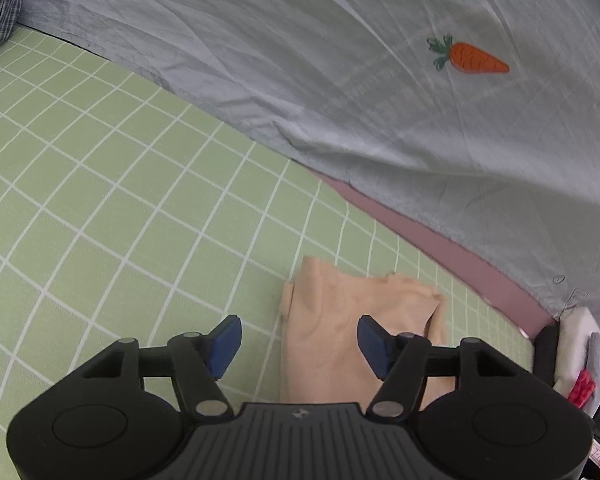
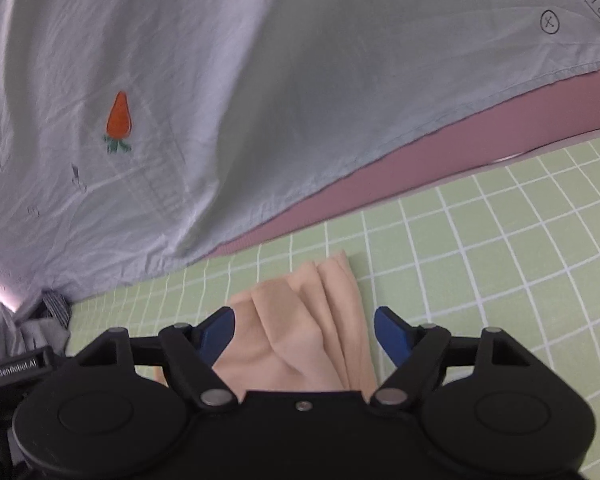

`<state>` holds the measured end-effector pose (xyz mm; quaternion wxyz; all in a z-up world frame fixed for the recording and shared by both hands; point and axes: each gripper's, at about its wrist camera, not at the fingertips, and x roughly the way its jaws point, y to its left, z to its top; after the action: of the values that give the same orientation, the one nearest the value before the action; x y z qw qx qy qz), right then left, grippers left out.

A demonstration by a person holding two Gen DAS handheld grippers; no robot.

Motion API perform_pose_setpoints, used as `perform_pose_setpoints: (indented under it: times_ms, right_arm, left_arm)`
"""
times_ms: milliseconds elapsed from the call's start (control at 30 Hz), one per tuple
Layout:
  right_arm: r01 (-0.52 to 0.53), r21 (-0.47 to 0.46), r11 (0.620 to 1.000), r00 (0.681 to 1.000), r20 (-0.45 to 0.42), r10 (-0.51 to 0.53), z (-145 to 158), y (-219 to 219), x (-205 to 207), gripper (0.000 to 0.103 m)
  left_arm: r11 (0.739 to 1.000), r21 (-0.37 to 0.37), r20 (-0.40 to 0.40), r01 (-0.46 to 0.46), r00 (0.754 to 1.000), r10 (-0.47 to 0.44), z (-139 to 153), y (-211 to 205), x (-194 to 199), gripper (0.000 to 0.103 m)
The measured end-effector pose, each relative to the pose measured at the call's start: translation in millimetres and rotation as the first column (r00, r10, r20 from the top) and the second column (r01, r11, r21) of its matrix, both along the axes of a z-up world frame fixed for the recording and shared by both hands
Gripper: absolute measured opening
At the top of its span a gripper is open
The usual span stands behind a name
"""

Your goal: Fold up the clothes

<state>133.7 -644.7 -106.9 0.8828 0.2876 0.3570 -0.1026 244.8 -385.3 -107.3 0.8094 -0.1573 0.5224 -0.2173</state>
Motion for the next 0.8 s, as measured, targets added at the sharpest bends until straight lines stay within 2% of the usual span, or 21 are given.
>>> perform_pose_setpoints:
  times_ms: [33, 67, 100, 133, 167, 233, 267, 333, 367, 400, 467, 567, 633, 733, 800]
  right_arm:
    - [-0.018, -0.005, 1.000, 1.000, -0.014, 0.018, -4.0, 0.8, 0.8, 0.058]
    - [-0.021, -0.018, 1.000, 1.000, -0.013, 0.020, -7.0, 1.9, -0.5, 0.026]
    - [-0.002, -0.045, 0.999, 1.000, 0.009, 0.002, -8.7, 3.2, -4.6, 0.006]
    - [0.039, -0.061, 0.997, 0.999, 0.040, -0.037, -9.1, 2.4, -10.6, 0.005]
    - [0.101, -0.040, 0.994, 0.993, 0.067, -0.098, -9.6, -3.1, -17.6, 0.005]
    - [0.185, 0.046, 0.982, 0.981, 0.046, -0.187, -17.7, -16.4, -25.4, 0.005]
    - [0.210, 0.049, 0.976, 0.977, 0.019, -0.211, -22.3, -19.5, -26.9, 0.005]
    - [0.225, -0.013, 0.974, 0.974, -0.016, -0.225, -22.8, -16.3, -30.8, 0.009]
    - [0.237, -0.046, 0.970, 0.971, -0.023, -0.238, -20.6, -13.4, -33.4, 0.027]
    - [0.257, -0.061, 0.964, 0.966, -0.026, -0.259, -18.3, -12.2, -37.1, 0.050]
    - [0.271, -0.009, 0.962, 0.962, -0.006, -0.271, -16.9, -14.7, -46.4, 0.063]
    - [0.242, 0.144, 0.959, 0.969, 0.017, -0.247, -26.3, -21.5, -51.9, 0.074]
    - [0.214, 0.215, 0.953, 0.975, 0.007, -0.220, -35.2, -23.7, -50.4, 0.075]
    - [0.174, 0.205, 0.963, 0.985, -0.019, -0.174, -40.6, -18.0, -45.9, 0.076]
    - [0.152, 0.232, 0.961, 0.988, -0.021, -0.151, -43.3, -14.5, -44.8, 0.075]
  left_arm:
    - [1.000, 0.012, 0.001, 0.006, 1.000, -0.006, -1.9, -3.2, -1.6, 0.065]
    - [1.000, 0.024, 0.001, 0.011, 1.000, -0.011, -4.3, -6.7, -3.0, 0.065]
    - [0.999, 0.046, 0.008, 0.019, 1.000, -0.019, -5.4, -9.2, -4.8, 0.065]
    - [0.997, 0.069, 0.014, 0.026, 1.000, -0.027, -6.5, -11.6, -6.6, 0.065]
    - [0.995, 0.092, 0.021, 0.034, 0.999, -0.036, -7.5, -14.0, -8.4, 0.065]
    - [0.992, 0.113, 0.022, 0.048, 0.998, -0.051, -9.4, -16.2, -12.1, 0.066]
    - [0.992, 0.111, 0.017, 0.055, 0.998, -0.057, -10.3, -15.8, -13.9, 0.068]
    - [0.993, 0.107, -0.003, 0.047, 0.999, -0.047, -11.6, -11.8, -17.3, 0.071]
    - [0.994, 0.095, -0.013, 0.046, 0.999, -0.044, -11.8, -9.1, -19.9, 0.072]
    - [0.996, 0.075, -0.027, 0.049, 0.999, -0.047, -12.6, -7.2, -22.2, 0.073]
    - [0.997, 0.036, -0.054, 0.062, 0.997, -0.060, -15.4, -6.2, -26.8, 0.076]
    - [0.996, -0.012, -0.087, 0.084, 0.993, -0.085, -21.1, -10.0, -33.0, 0.077]
    - [0.995, -0.030, -0.099, 0.090, 0.991, -0.093, -24.2, -14.1, -35.7, 0.079]
    - [0.993, -0.059, -0.118, 0.102, 0.987, -0.109, -27.0, -19.4, -38.9, 0.079]
    - [0.986, -0.111, -0.147, 0.123, 0.979, -0.139, -29.1, -22.5, -40.6, 0.077]
